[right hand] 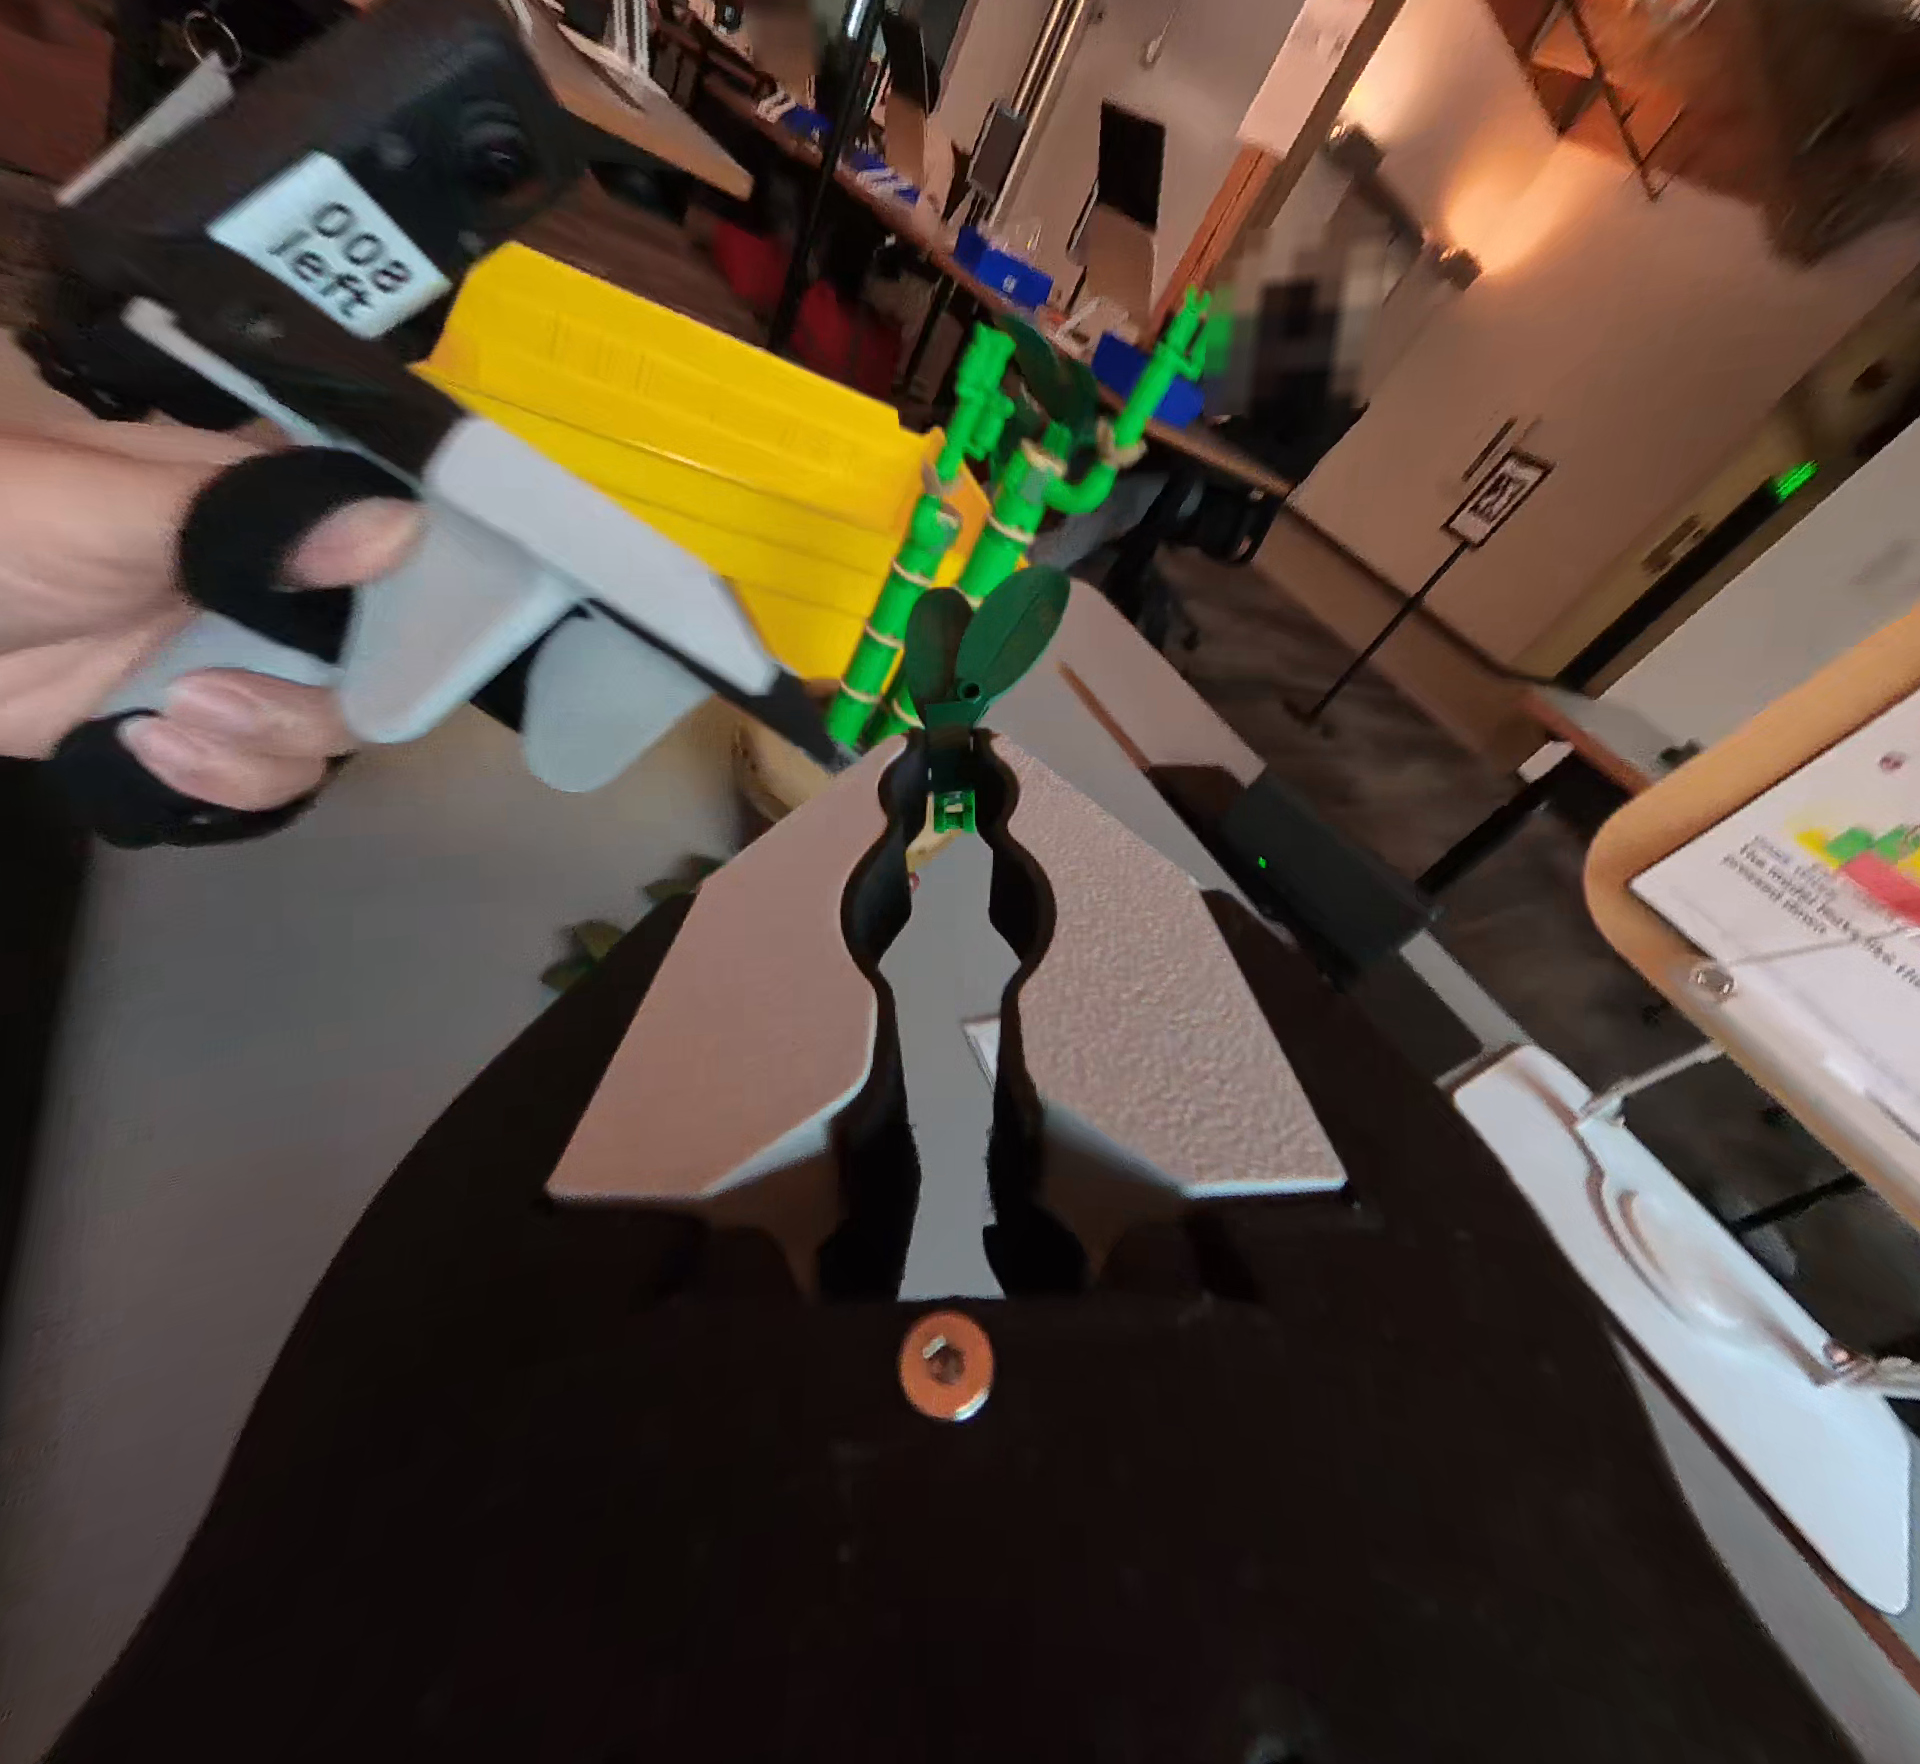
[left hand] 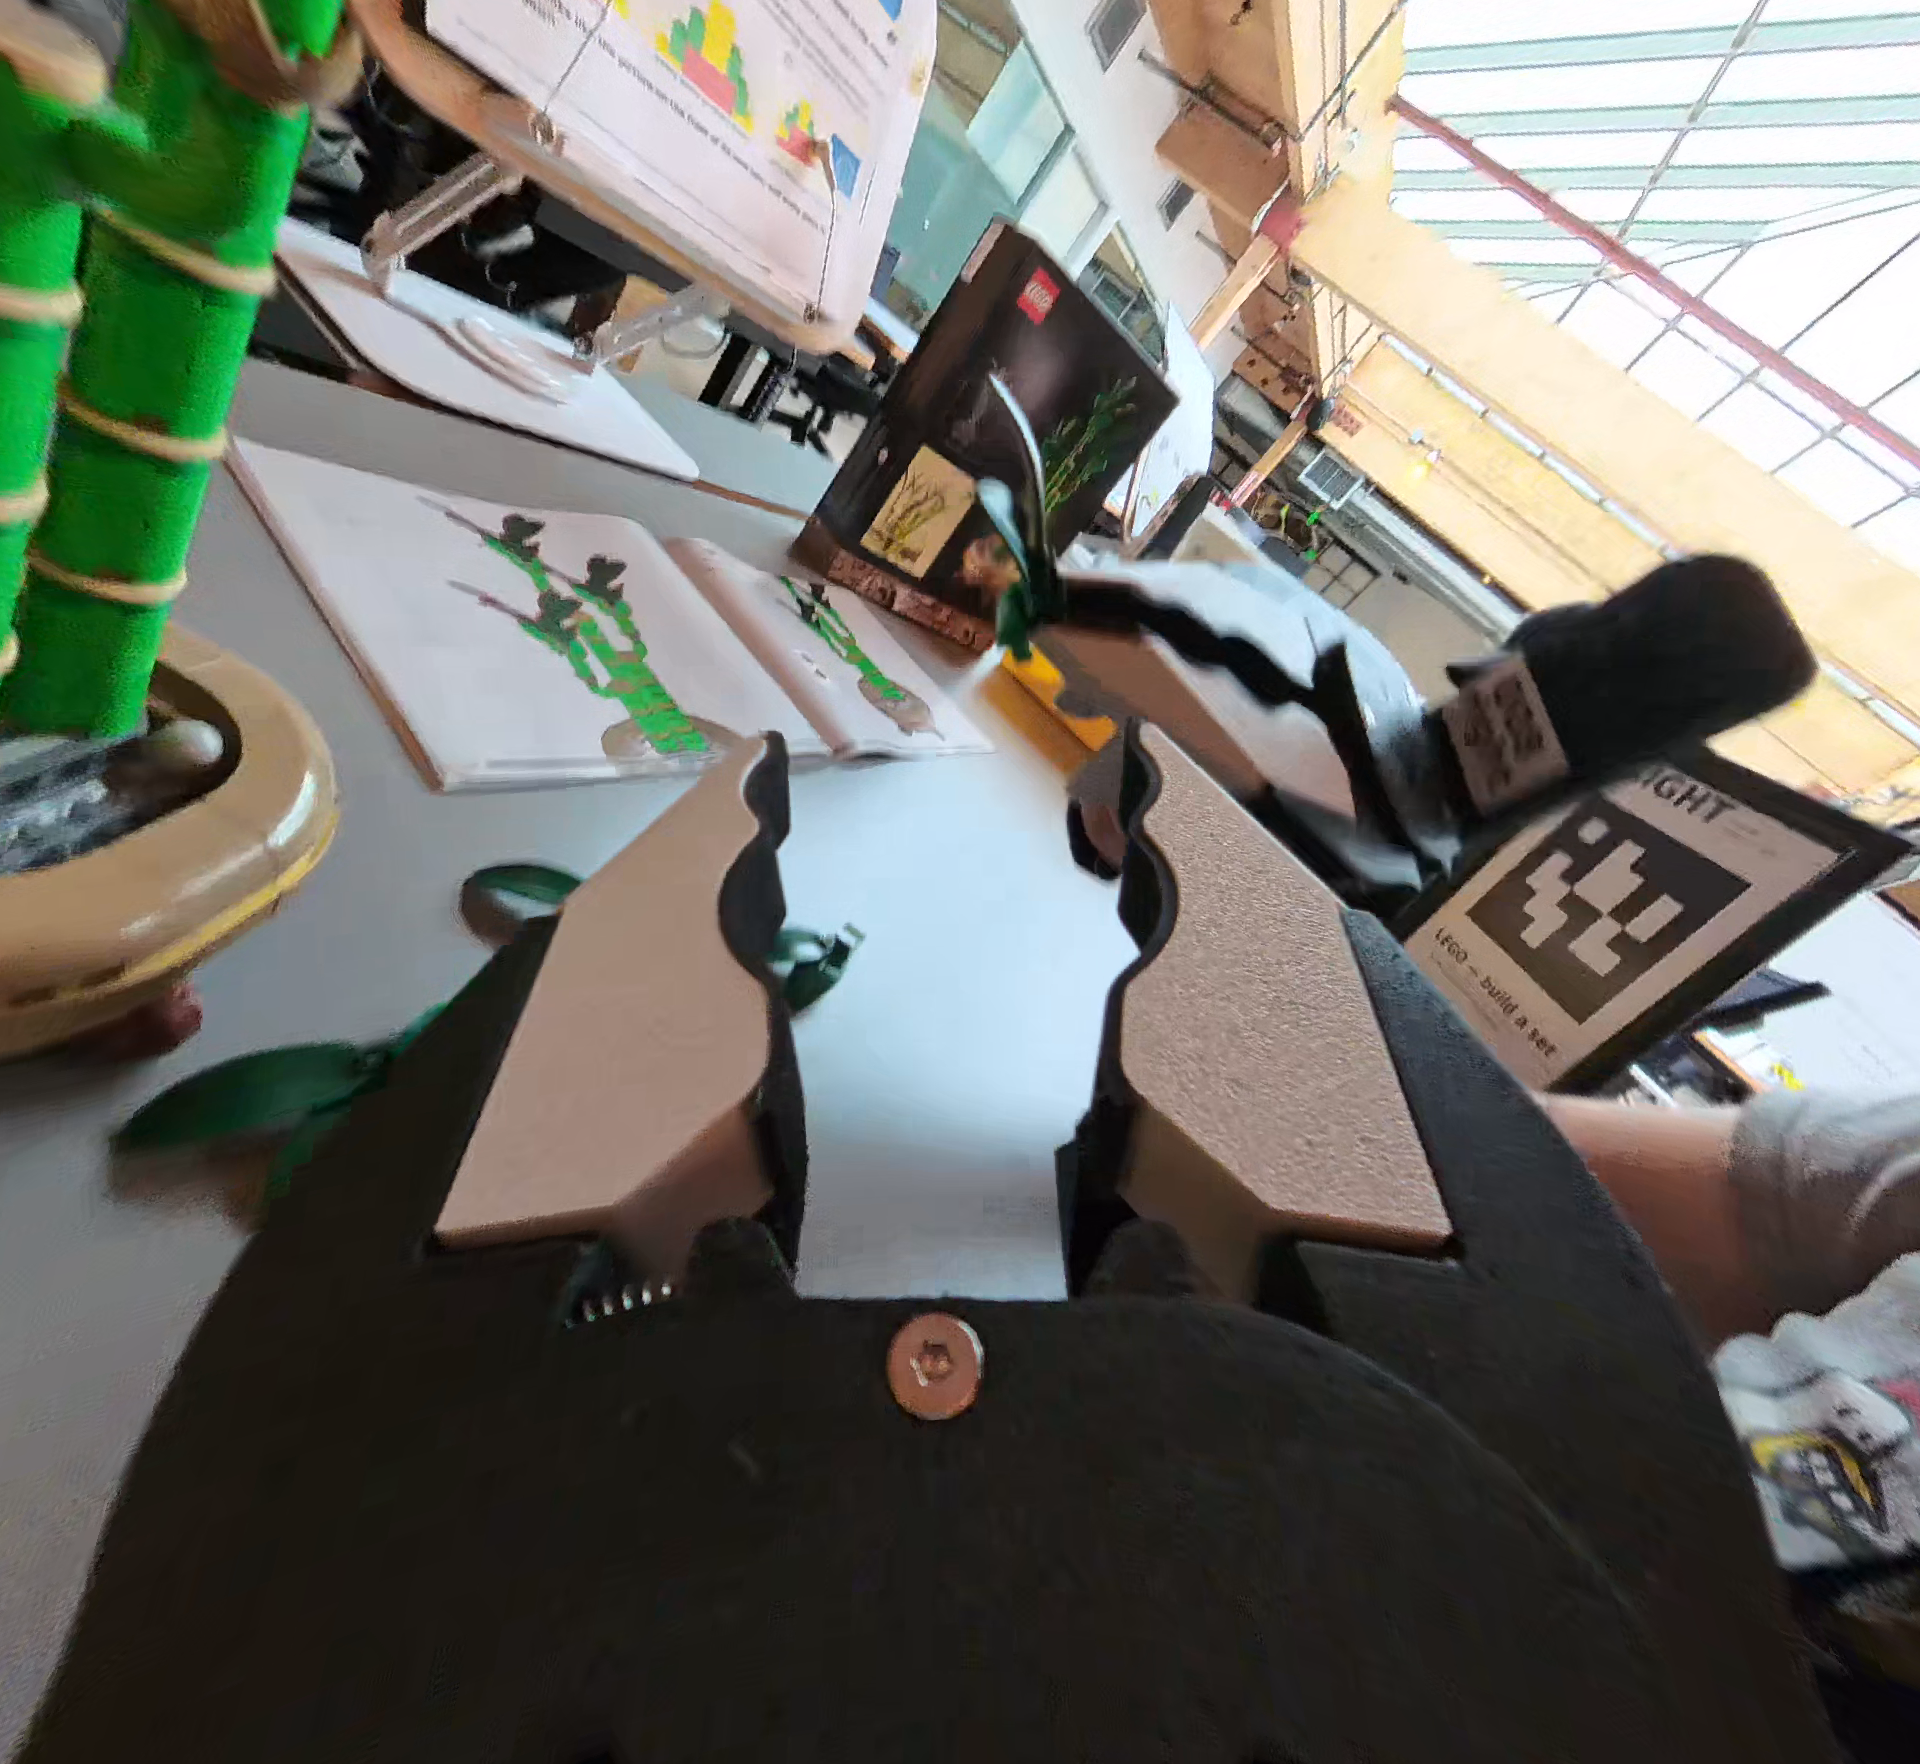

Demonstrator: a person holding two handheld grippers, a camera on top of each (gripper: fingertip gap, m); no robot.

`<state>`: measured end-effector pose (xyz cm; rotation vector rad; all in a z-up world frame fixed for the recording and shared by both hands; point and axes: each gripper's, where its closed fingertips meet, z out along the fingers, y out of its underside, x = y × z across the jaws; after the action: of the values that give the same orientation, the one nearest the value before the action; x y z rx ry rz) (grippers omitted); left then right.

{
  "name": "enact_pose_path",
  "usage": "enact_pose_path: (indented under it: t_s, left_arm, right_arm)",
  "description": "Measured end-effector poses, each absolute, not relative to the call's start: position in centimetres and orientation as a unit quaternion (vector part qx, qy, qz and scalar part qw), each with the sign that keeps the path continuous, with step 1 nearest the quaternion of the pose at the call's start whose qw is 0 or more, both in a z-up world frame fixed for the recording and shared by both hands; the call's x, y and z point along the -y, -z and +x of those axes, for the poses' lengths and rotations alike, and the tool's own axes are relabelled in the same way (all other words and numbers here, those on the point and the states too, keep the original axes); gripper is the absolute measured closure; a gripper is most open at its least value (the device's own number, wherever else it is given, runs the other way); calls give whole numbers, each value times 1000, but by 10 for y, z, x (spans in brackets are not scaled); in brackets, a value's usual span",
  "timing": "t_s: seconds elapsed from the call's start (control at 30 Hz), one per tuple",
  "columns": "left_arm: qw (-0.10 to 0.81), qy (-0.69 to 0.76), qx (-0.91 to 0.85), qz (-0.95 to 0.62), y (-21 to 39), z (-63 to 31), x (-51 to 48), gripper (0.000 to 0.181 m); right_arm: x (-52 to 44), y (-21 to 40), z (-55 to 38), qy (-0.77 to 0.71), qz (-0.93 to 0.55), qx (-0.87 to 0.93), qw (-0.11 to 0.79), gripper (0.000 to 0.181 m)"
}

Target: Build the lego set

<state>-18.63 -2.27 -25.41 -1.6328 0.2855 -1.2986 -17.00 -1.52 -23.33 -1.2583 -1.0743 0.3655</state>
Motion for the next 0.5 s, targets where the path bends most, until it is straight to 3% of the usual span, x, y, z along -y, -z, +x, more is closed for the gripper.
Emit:
enact_pose_path:
  t_s: [0.2,0.3,0.4,0.5]
  left_arm:
    - [481,585,-137,-638,227,-179,24,141]
    - [468,604,-155,-626,223,-175,31,166]
    - [455,601,-179,-632,224,-180,34,169]
    - [400,595,-229,-659,225,-186,43,170]
  right_arm:
    - [29,226,-185,-127,-520,477,697,175]
    - [33,225,-188,-118,-507,486,702,174]
    - [43,232,-193,-143,-490,521,684,157]
    - [50,246,-192,-257,-526,540,605,156]
